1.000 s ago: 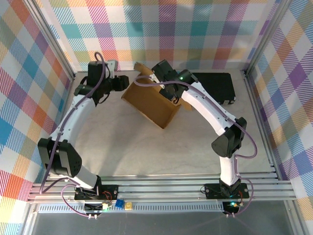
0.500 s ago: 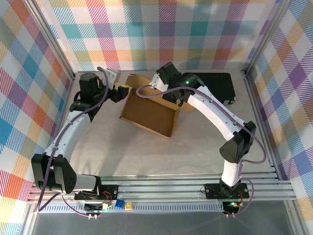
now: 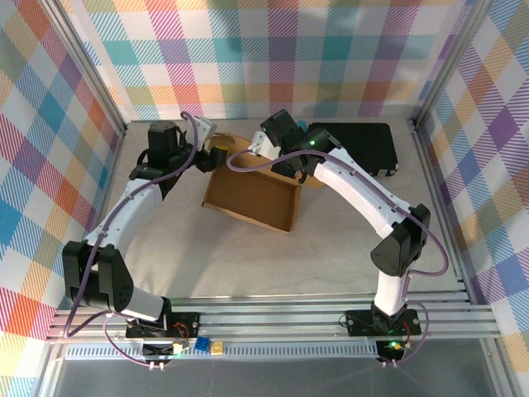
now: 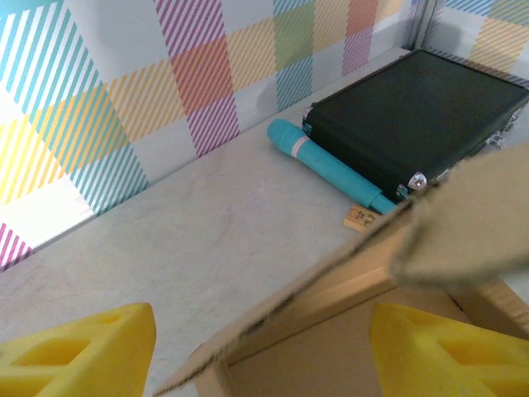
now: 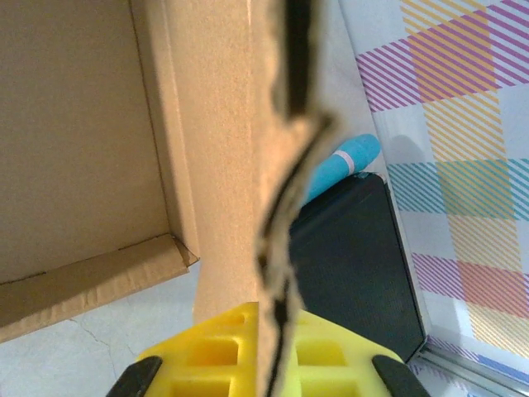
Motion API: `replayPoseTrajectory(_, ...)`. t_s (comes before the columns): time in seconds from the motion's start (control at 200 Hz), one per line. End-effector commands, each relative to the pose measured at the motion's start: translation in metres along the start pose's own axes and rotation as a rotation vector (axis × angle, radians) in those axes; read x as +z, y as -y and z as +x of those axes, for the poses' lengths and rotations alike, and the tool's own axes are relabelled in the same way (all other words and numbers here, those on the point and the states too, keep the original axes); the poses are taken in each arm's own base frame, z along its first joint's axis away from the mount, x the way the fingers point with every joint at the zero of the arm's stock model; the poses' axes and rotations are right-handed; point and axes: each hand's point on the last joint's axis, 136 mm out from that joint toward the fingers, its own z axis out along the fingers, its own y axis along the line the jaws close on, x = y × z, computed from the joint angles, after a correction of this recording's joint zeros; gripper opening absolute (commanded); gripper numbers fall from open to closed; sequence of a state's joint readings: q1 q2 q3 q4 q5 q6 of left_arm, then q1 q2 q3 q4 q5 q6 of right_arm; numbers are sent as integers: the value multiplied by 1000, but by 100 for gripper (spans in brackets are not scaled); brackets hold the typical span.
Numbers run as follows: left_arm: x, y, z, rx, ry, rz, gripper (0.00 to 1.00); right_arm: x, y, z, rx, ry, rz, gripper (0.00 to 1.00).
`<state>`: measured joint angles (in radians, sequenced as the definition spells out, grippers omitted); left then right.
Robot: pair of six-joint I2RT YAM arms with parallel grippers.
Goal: Fold the paper box
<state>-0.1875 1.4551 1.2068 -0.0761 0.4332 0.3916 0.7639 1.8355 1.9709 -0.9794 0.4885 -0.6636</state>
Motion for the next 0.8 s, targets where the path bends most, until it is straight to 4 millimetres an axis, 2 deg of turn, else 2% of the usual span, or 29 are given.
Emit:
replayPoseTrajectory(0.0, 3, 3, -20, 21, 40, -6, 67, -9, 3, -12, 8, 52, 18, 0)
replayPoseTrajectory(0.26, 5, 7, -9, -34, -19, -60, 52, -11, 8, -18, 47, 61, 35, 0)
replayPoseTrajectory(0.305, 4, 6, -7, -47, -23, -83, 47, -11, 6, -20, 51, 63, 36, 0)
replayPoseTrajectory(0.38, 2, 2, -6, -83, -18, -120, 31, -10, 5, -23, 59, 64, 37, 0)
replayPoseTrajectory(0.54, 4, 3, -3, -135, -16, -159, 23, -9, 1, -32, 95, 72, 26, 0)
replayPoseTrajectory(0.635, 7, 3, 0, -164, -13, -192, 12, -10, -3, -40, 119, 80, 14, 0)
replayPoseTrajectory(0.695, 10, 1, 2, -187, -12, -229, 1, -11, -4, -44, 154, 79, 14, 0)
replayPoseTrajectory(0.79, 13, -5, 10, -230, 9, -298, 0, -10, -6, -51, 229, 61, 17, 0)
